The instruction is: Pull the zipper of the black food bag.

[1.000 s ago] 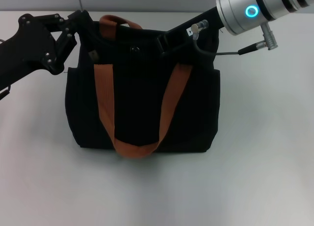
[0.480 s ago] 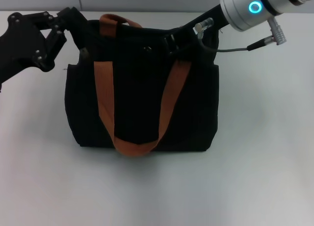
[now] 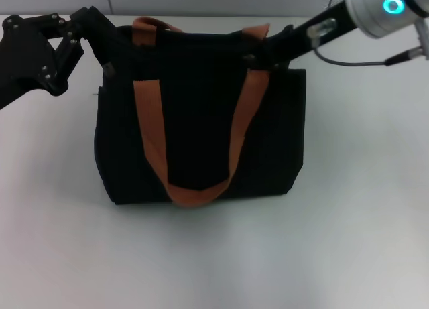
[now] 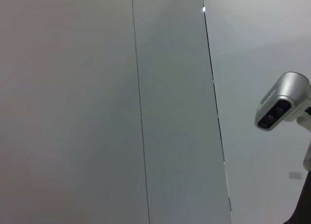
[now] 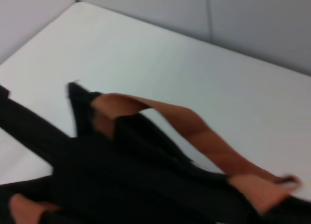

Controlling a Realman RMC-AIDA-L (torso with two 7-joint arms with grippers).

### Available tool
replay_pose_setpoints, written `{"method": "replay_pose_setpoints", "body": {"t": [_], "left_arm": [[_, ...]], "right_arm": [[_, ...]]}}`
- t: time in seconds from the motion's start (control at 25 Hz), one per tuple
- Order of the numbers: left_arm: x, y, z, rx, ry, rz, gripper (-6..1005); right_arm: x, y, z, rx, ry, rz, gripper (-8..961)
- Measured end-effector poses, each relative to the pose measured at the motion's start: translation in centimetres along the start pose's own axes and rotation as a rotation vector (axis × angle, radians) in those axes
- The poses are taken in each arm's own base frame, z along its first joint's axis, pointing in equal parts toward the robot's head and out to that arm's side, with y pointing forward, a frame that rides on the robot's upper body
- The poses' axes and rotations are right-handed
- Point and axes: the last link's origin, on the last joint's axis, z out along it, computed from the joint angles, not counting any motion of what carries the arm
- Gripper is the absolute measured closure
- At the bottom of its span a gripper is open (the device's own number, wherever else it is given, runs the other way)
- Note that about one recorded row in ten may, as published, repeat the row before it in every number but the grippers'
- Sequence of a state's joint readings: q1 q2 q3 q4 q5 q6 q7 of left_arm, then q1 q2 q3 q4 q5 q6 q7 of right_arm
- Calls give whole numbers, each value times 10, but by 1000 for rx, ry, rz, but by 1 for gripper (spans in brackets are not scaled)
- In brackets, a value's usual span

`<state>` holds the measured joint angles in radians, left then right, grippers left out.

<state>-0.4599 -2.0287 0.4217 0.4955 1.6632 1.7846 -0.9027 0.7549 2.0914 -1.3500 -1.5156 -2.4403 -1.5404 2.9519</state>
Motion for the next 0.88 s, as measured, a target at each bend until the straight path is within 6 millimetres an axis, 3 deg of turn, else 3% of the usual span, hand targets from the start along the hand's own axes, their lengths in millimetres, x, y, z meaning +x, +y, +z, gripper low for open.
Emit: {"method": "replay_pose_setpoints", "body": {"t": [0.28,0.52,0.64,0.88], "left_arm": [[0,-1,0,2,-3,2,885],[-1,0,-2,6,-5,0,882],[-3,2,-2,7,-4,-10,881],[-6,6,-9,16,-14,-51,879]], "right_arm": [[14,-7,-13,15,-37,31,951],[22,-6,-14,-70,-72,28,910],[28,-11,-14,-152,-151,-12,879],[49,-36,-28,-400,-471,-79,786]]}}
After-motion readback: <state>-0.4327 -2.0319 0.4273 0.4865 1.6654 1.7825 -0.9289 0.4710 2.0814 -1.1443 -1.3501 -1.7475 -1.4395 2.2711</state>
